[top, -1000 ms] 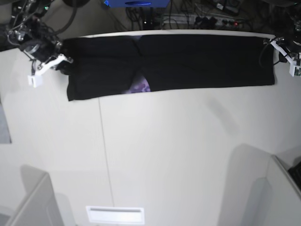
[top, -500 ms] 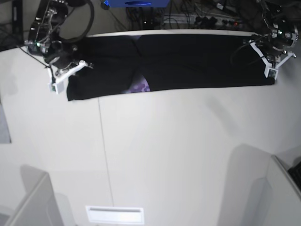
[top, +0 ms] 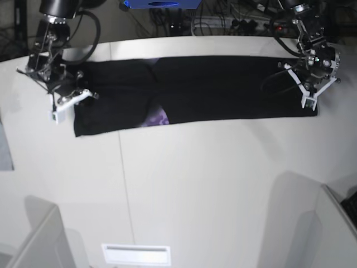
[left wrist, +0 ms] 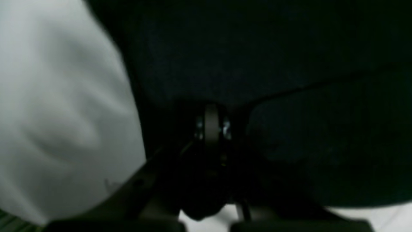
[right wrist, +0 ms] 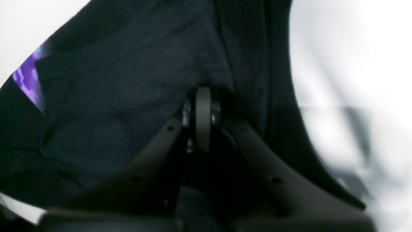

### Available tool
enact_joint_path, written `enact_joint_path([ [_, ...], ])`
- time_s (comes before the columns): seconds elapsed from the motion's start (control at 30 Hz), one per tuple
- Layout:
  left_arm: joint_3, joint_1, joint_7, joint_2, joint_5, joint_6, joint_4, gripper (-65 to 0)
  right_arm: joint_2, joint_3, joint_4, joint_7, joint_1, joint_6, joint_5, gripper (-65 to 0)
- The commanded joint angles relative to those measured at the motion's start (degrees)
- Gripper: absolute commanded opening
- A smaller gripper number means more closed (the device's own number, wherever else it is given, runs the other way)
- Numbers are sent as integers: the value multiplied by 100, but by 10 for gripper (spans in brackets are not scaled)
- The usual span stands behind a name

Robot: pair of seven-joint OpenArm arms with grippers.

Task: Fold the T-shirt properly
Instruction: 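Lift both grippers away from the folded shirt, then lower both grippers onto the ends of the black shirt strip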

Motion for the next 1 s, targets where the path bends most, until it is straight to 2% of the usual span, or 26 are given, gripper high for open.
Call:
enact_joint_path([
  [0.0, 42, -114, 61, 74, 5, 20, -35, -650, 125, 42, -131, -92, 52, -177, -508, -650],
  [0.23, 719, -800, 298, 259, 427, 64, -62, -650, 450, 42, -667, -57, 588, -186, -508, -650],
  [0.43, 710, -1081, 667, 320, 550, 64, 79, -650, 538, 24, -597, -57, 729, -169, -508, -650],
  [0.6, 702, -1011, 746, 329, 550, 64, 817, -650, 485, 42, -43, -75, 711, -142, -481, -650],
  [0.73, 394, -1108, 1265, 329, 479, 37, 1336, -650, 476, -2, 634, -110, 624, -142, -481, -650],
  [0.83, 60, -1125, 1546, 303, -48, 37, 1591, -650, 309, -11, 1223, -180, 465, -142, -472, -650],
  [0.97, -696, -932, 1626, 153, -1147, 37, 1565, -650, 186, -11, 1821, -699, 386, -142, -472, -650],
])
